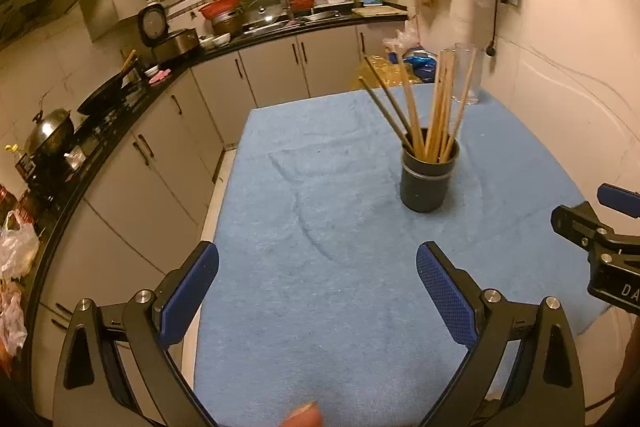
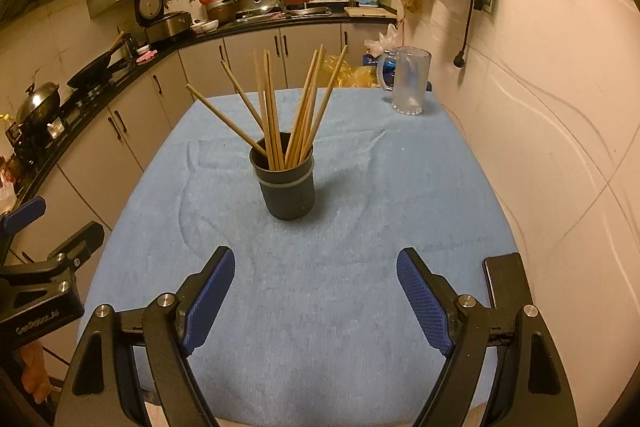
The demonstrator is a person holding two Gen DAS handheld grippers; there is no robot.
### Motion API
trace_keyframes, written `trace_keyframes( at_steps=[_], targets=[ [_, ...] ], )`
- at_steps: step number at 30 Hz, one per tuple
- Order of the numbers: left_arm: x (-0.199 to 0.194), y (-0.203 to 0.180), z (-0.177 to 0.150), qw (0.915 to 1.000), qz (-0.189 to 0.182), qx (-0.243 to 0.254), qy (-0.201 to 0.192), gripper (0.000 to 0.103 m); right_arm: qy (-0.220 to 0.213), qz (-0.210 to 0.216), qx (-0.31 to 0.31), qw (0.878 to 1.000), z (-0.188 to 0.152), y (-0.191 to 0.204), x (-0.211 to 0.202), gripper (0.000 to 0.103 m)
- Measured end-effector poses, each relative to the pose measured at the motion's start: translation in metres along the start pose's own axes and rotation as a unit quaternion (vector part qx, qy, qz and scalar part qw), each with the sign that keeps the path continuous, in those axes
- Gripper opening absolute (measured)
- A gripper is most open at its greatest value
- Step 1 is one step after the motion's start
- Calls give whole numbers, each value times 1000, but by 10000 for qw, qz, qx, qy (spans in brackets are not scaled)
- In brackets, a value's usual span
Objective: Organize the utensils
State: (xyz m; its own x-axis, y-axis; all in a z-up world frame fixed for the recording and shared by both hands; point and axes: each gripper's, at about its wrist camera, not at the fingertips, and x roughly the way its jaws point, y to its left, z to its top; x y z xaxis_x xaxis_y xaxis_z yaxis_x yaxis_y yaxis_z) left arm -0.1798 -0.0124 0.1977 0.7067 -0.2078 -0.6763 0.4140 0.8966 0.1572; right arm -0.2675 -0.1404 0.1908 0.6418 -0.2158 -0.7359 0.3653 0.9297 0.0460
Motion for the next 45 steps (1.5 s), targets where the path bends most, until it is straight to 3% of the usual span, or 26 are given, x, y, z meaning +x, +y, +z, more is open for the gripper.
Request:
trace_keyframes(
  at_steps=[5, 11, 45],
  targets=[
    [-13, -8, 1, 9989, 320, 162, -300, 99, -17, -60, 52, 10000, -5, -2, -4, 87],
    [-13, -11, 3, 9987, 361, 251, -270, 99, -47, -109, 90, 9999, -7, -2, -9, 87],
    [-9, -13, -4, 9996, 125, 211, -156, 99, 89, -157, -49, 9998, -9, 7, -5, 87]
  ],
)
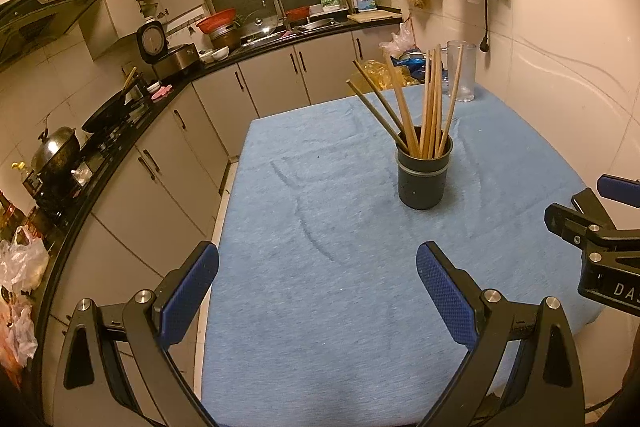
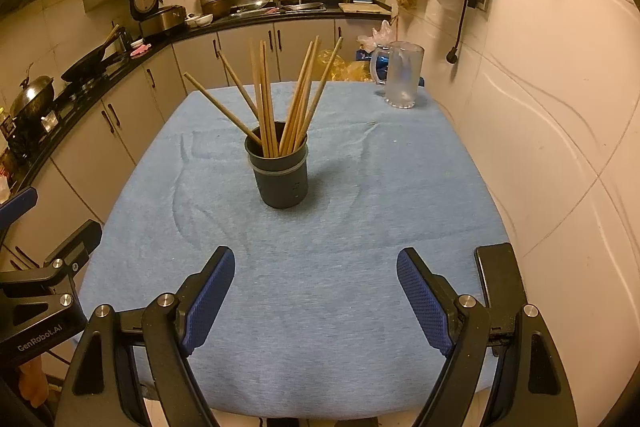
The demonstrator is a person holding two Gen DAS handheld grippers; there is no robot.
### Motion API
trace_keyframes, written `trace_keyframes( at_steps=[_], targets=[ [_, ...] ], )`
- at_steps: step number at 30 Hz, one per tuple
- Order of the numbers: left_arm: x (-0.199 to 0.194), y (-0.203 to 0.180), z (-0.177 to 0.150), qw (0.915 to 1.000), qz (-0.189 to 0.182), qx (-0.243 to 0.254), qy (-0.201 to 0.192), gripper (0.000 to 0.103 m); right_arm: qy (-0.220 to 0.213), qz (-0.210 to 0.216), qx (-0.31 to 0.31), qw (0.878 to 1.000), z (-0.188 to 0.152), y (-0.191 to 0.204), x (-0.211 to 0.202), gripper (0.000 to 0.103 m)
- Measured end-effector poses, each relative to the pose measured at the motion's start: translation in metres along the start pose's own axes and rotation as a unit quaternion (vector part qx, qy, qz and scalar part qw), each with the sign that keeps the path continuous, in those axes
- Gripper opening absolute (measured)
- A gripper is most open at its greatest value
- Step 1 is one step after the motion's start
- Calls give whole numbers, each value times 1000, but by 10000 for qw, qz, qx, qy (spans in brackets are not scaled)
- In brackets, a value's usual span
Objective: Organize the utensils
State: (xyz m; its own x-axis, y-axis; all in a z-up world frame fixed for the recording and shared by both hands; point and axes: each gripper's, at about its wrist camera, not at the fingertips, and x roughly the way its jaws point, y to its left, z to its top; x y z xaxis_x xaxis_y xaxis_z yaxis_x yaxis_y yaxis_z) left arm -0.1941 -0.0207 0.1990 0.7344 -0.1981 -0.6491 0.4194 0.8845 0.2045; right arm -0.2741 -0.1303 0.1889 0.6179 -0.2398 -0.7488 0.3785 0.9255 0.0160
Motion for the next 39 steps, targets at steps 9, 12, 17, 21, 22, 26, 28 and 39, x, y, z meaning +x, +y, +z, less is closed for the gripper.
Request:
trace_keyframes(
  at_steps=[9, 12, 17, 21, 22, 26, 28, 39],
  targets=[
    [4, 14, -8, 9999, 68, -81, 90, 99, 89, 83, -123, 9998, -2, 13, 7, 87],
    [4, 17, -9, 9999, 81, -112, 101, 99, 105, 94, -164, 9998, -3, 15, 8, 87],
    [5, 17, -9, 9999, 67, -88, 72, 99, 106, 74, -178, 9998, -3, 17, 8, 87],
    [7, 16, -9, 10000, 23, -39, 65, 99, 119, 42, -169, 9998, -3, 17, 7, 87],
    [8, 17, -9, 10000, 4, -29, 64, 99, 123, 34, -168, 9998, -3, 18, 7, 87],
    [8, 16, -9, 10000, -18, -6, 64, 99, 126, 22, -181, 9998, -2, 19, 8, 87],
    [9, 16, -9, 10000, -25, -17, 64, 99, 143, 18, -194, 9997, -2, 21, 9, 87],
    [13, 25, -11, 9999, 44, -142, 87, 99, 193, 68, -360, 9991, 4, 33, 15, 87]
  ],
)
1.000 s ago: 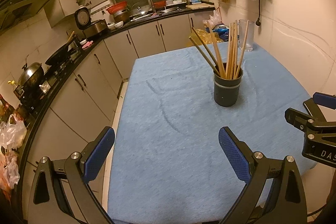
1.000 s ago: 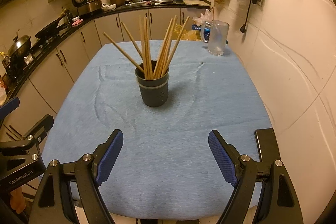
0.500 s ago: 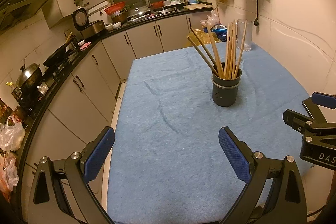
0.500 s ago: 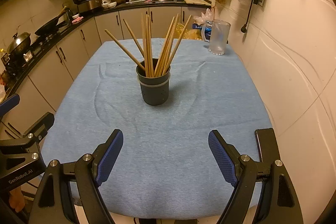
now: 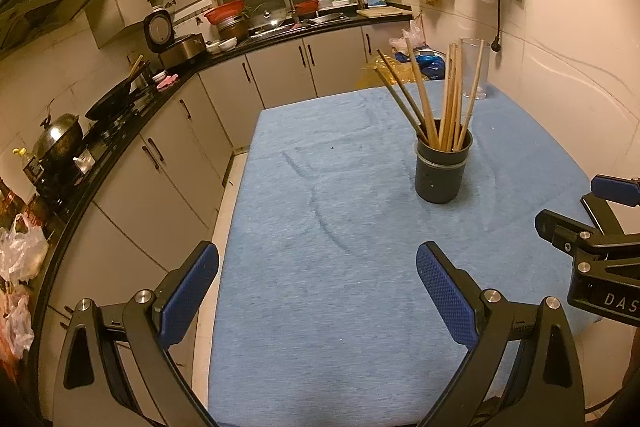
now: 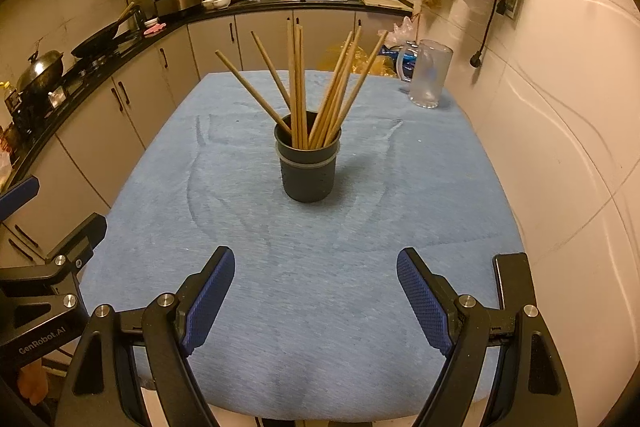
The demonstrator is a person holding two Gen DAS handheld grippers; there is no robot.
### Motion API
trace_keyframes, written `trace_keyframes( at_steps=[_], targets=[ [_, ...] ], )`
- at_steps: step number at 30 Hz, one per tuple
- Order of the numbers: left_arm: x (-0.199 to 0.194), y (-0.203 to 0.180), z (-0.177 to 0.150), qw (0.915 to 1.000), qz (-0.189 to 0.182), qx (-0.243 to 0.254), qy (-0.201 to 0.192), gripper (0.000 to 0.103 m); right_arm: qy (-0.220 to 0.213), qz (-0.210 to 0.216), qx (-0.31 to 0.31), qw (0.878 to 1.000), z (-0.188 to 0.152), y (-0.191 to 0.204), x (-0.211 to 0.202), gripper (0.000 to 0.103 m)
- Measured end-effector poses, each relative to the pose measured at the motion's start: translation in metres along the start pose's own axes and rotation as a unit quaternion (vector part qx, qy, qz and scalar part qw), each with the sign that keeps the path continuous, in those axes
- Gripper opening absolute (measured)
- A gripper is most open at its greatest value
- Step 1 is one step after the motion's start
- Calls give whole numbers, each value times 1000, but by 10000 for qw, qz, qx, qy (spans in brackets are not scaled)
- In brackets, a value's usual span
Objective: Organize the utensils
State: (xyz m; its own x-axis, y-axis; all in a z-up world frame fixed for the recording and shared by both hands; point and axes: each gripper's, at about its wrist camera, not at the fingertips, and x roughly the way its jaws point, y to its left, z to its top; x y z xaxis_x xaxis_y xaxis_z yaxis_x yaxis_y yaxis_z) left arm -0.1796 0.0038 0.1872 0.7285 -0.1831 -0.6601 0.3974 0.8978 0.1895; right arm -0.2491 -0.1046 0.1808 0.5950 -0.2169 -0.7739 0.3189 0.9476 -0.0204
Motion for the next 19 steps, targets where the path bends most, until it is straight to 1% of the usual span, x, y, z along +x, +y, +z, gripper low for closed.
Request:
trace_keyframes(
  at_steps=[14, 17, 18, 19],
  targets=[
    [7, 5, -2, 9999, -22, -69, 99, 99, 59, 37, -77, 9999, 3, 7, 7, 87],
    [14, 9, -3, 9996, 18, -254, 91, 99, 179, 96, -8, 9998, 1, 1, 15, 87],
    [20, 10, -3, 9994, -32, -315, 156, 99, 254, 153, 64, 9995, 0, -3, 20, 87],
    [32, 13, -4, 9986, -83, -408, 321, 99, 378, 216, 229, 9988, -1, -12, 28, 88]
  ],
)
